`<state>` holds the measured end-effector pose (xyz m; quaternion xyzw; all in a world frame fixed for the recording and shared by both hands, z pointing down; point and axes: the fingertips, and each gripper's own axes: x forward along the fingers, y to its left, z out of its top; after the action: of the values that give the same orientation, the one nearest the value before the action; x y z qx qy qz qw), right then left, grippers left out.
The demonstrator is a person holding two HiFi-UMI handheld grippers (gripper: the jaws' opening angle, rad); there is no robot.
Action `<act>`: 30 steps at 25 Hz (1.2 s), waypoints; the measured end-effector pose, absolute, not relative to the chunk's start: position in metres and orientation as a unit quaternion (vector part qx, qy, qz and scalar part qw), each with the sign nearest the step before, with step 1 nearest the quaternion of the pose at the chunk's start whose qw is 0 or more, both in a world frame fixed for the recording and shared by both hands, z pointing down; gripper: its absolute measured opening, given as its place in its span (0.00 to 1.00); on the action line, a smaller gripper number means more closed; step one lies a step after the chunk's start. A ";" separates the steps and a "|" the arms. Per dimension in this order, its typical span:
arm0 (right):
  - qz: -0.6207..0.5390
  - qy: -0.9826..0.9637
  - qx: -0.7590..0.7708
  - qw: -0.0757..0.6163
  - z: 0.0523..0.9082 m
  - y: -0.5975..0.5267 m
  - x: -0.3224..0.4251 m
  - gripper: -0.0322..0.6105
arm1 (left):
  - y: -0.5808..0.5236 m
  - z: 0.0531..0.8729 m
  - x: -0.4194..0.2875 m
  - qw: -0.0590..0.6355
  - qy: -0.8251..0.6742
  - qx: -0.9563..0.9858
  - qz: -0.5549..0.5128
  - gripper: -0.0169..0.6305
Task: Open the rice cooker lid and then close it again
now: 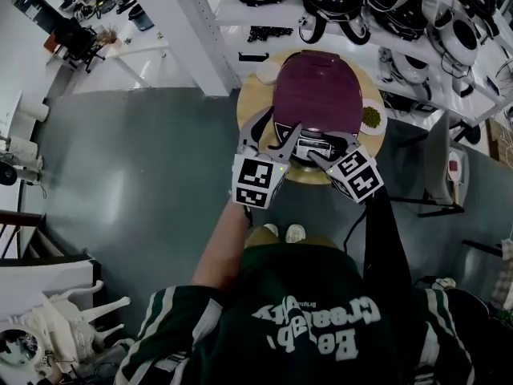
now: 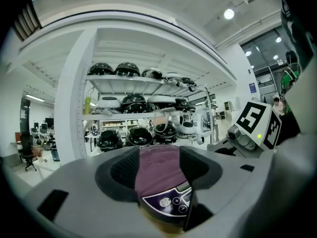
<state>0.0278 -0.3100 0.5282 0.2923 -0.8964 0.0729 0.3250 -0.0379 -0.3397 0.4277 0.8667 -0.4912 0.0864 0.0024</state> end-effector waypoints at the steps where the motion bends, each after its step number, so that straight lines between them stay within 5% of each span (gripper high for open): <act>1: 0.075 -0.896 0.293 0.325 0.528 -0.311 0.028 0.37 | -0.341 0.429 -0.038 0.004 -0.491 0.867 0.086 0.40; 30: 0.119 -0.886 0.272 0.357 0.536 -0.312 0.030 0.34 | -0.362 0.431 -0.035 0.022 -0.488 0.870 0.072 0.40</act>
<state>0.0299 -0.3119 0.5361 0.2716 -0.8859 0.1189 0.3568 -0.0346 -0.3624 0.4311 0.8696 -0.4880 0.0718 0.0218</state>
